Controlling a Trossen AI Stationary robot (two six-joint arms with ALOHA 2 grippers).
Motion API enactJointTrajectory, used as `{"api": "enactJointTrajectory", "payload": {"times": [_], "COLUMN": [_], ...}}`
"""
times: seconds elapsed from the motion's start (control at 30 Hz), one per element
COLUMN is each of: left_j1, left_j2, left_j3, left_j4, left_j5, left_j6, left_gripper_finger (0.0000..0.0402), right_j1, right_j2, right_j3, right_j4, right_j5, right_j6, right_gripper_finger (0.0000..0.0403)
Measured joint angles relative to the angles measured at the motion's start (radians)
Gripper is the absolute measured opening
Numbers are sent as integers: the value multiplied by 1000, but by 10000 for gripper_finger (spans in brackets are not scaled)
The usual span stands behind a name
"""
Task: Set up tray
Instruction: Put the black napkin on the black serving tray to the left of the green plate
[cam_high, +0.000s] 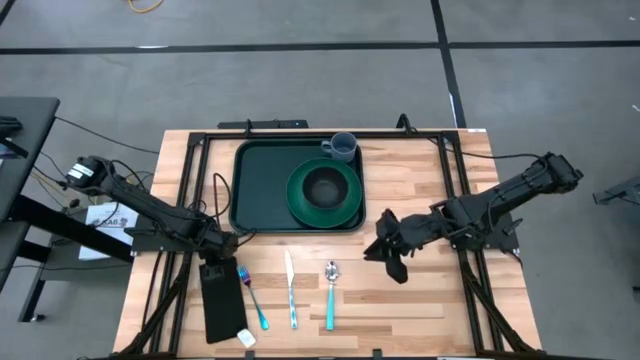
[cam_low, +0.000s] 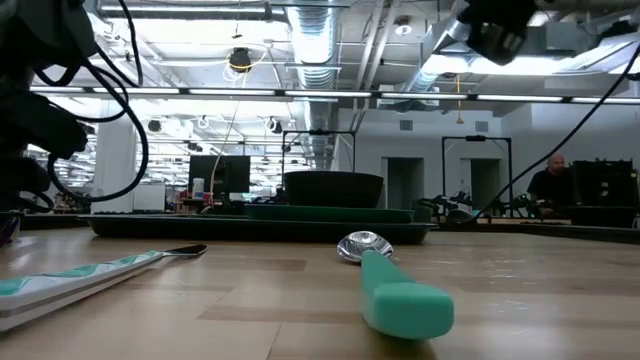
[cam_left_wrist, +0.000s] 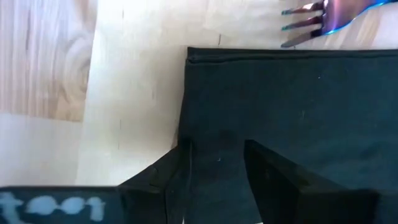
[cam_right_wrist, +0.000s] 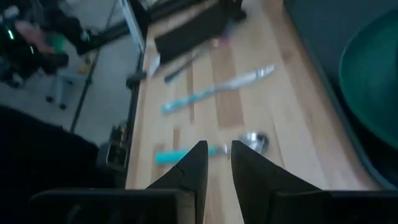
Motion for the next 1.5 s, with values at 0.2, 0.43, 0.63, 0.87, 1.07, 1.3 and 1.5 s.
{"api": "enactJointTrajectory", "payload": {"times": [0.2,0.43,0.63,0.87,1.07,1.3,1.5], "left_j1": [0,0,0,0,0,0,0], "left_j2": [0,0,1,0,0,0,0], "left_j3": [0,-1,-1,-1,-1,-1,-1], "left_j4": [14,15,20,24,24,24,23], "left_j5": [-2,0,-9,-39,-44,-50,-54], "left_j6": [0,0,30,28,27,26,26], "left_gripper_finger": [144,144,144,144,144,144,144], "right_j1": [-36,-40,-40,-40,-40,-40,-40], "right_j2": [0,0,0,0,1,0,0], "right_j3": [0,0,0,0,0,0,0], "right_j4": [20,-11,-22,-22,-22,-23,-23], "right_j5": [0,-1,-3,-4,-4,-4,-4], "right_j6": [-19,-24,-27,-27,-27,-27,-27], "right_gripper_finger": [64,64,64,64,64,64,64]}}
